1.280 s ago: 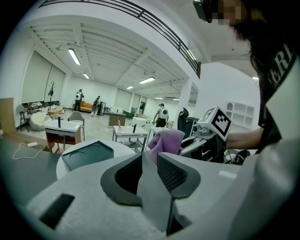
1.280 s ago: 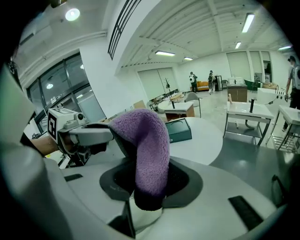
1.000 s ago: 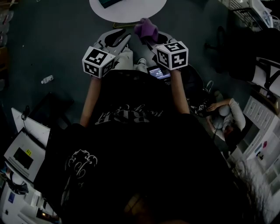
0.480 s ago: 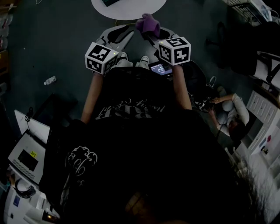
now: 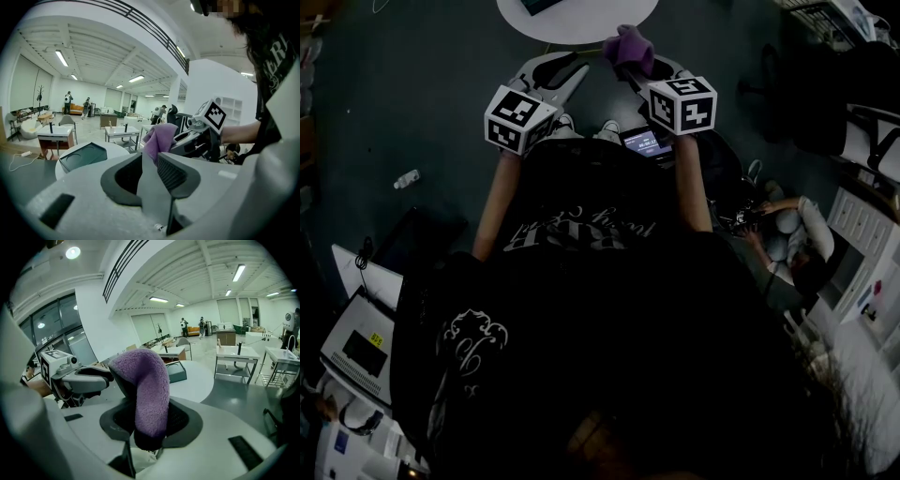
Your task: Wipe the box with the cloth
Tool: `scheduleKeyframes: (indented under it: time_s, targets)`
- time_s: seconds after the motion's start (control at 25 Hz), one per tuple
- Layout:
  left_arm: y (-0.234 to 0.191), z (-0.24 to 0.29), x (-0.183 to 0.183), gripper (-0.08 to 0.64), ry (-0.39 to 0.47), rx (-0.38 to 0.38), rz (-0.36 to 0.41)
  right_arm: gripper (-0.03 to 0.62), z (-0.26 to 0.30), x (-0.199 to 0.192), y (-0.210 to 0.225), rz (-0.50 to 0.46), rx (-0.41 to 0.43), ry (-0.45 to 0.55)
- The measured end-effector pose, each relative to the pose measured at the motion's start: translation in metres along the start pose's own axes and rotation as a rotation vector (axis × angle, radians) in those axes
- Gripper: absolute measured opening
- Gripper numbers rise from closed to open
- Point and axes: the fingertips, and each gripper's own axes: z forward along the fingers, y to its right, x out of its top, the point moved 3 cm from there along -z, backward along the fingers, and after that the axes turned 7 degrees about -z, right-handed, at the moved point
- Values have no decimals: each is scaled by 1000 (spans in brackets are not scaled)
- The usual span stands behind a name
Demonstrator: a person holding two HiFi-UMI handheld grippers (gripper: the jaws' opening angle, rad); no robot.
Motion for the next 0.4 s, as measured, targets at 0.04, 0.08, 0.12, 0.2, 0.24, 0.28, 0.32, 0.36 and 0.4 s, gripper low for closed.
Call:
scheduleKeyframes:
  time_s: [0.04,0.08,0.12,0.2,0.24,0.28,0.32,0.36,0.4]
  targets:
    - [-1,0,1,100,4,-1,0,107,0,1,1,2,-4,1]
    - [-2,0,2,100,8,-2,0,107,0,1,2,4,-7,2]
    - [-3,1,3,100,11,-4,1,107,1,2,2,4,-10,3]
    - [-4,2,6,100,13,-10,4,107,2,4,3,2,-14,4]
    - [-4,2,6,100,14,-13,5,107,2,5,3,1,-15,4]
    - [-4,2,7,100,14,-15,7,106,3,5,3,1,-16,3]
    - [-5,2,7,100,11,-16,9,107,3,6,3,1,-17,3]
    - [-6,2,6,100,7,-17,12,107,4,6,4,2,-18,3]
    - [-7,2,6,100,3,-19,14,107,5,7,4,2,-19,2]
